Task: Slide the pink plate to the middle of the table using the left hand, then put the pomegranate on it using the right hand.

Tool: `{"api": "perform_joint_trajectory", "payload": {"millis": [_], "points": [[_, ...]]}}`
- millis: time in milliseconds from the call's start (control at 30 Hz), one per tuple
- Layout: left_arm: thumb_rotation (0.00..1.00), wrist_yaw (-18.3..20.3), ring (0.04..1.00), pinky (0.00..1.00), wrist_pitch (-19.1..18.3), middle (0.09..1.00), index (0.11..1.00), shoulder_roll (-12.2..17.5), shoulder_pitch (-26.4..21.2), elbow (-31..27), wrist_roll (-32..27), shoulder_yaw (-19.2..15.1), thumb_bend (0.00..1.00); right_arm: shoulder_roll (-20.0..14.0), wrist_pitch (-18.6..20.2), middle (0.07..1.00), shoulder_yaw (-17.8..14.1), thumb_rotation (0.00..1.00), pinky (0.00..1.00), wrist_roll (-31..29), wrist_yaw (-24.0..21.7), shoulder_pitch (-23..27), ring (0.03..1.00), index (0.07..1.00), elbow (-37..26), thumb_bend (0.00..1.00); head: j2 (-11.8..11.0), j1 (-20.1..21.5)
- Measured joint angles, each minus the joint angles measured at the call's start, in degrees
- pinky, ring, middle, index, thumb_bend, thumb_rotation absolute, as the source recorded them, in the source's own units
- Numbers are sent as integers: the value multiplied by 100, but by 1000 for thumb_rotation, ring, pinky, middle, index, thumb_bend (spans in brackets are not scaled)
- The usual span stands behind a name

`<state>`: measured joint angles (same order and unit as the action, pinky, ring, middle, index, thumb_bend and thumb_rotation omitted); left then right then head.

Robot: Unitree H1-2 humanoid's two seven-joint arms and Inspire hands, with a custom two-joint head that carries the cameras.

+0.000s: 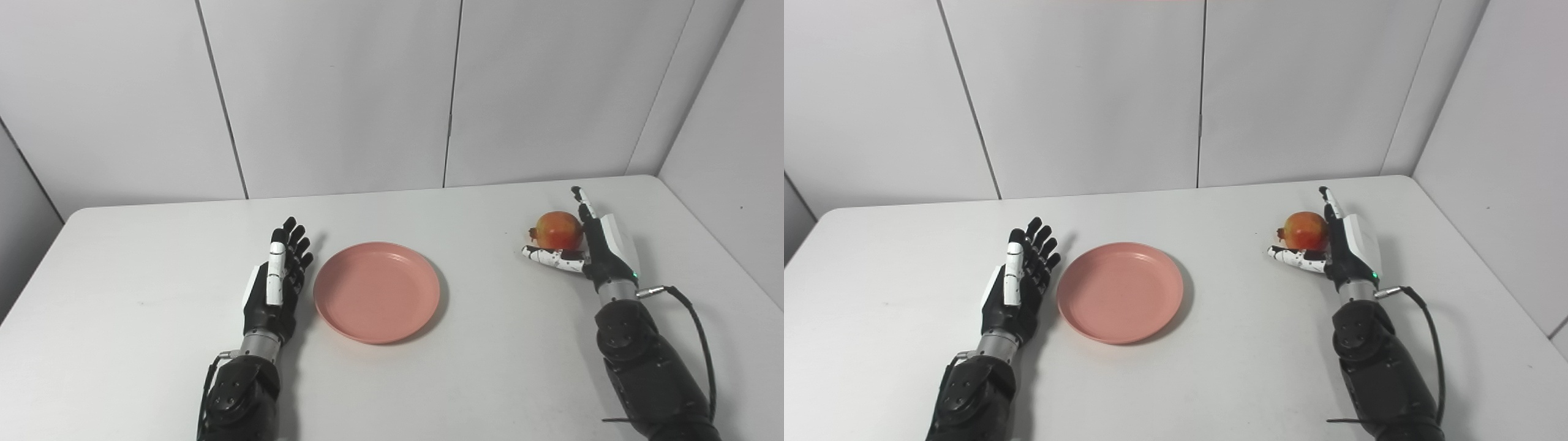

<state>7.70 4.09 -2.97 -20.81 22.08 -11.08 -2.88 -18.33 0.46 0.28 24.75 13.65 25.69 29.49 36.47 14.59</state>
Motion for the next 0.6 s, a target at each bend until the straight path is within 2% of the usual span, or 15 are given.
{"api": "perform_joint_trajectory", "payload": {"millis": [400, 533, 600], "points": [[1000, -2, 1000, 995, -114, 1000, 1000, 6, 98, -160, -1, 17, 588, -55, -290, 915, 172, 205, 803, 11, 329, 153, 886, 921, 556, 831, 44, -88], [1000, -1, 1000, 990, -114, 1000, 1000, 15, 128, -201, 0, 23, 596, -57, -389, 864, 201, 166, 753, 37, 584, 177, 838, 875, 710, 785, 70, -123], [1000, -2, 1000, 985, -114, 1000, 1000, 19, 142, -222, 2, 25, 594, -54, -424, 813, 211, 113, 707, 104, 820, 214, 790, 821, 814, 732, 79, -132]]}}
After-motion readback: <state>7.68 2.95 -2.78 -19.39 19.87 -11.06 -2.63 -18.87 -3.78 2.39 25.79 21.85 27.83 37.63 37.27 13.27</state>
